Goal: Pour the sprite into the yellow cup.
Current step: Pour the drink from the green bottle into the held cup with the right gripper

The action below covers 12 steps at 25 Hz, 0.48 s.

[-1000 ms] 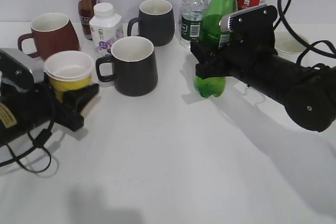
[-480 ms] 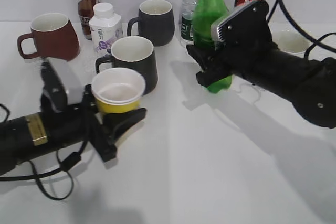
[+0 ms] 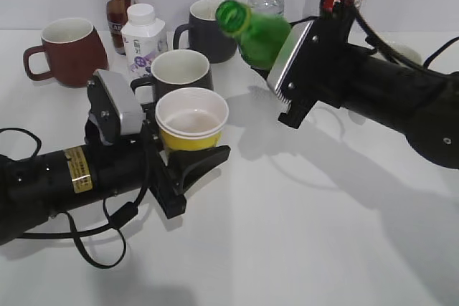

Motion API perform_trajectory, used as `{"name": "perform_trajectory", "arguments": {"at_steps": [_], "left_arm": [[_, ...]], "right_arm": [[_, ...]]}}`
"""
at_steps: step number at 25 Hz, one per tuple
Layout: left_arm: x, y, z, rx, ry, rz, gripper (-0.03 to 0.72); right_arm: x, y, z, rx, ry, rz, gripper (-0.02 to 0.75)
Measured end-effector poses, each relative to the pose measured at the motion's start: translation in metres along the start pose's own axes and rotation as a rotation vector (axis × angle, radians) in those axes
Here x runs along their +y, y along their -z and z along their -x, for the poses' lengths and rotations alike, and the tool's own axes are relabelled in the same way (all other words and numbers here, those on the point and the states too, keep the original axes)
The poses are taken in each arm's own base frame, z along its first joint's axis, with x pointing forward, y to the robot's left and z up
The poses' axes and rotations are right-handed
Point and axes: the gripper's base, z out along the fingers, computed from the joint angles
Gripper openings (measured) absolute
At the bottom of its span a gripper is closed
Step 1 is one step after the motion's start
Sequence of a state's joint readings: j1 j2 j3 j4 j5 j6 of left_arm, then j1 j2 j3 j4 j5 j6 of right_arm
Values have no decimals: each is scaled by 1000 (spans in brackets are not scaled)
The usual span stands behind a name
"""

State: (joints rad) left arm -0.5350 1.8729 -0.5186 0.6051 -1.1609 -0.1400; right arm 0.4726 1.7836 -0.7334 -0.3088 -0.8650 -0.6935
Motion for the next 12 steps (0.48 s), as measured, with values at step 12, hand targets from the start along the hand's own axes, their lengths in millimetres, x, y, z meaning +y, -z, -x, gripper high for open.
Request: {"name": "perform_trajectory", "arguments": {"at_steps": [12], "left_arm": [[-8, 0, -1, 14, -25, -83, 421]], "right_arm": [[1, -1, 3, -29, 383, 17, 448]]}}
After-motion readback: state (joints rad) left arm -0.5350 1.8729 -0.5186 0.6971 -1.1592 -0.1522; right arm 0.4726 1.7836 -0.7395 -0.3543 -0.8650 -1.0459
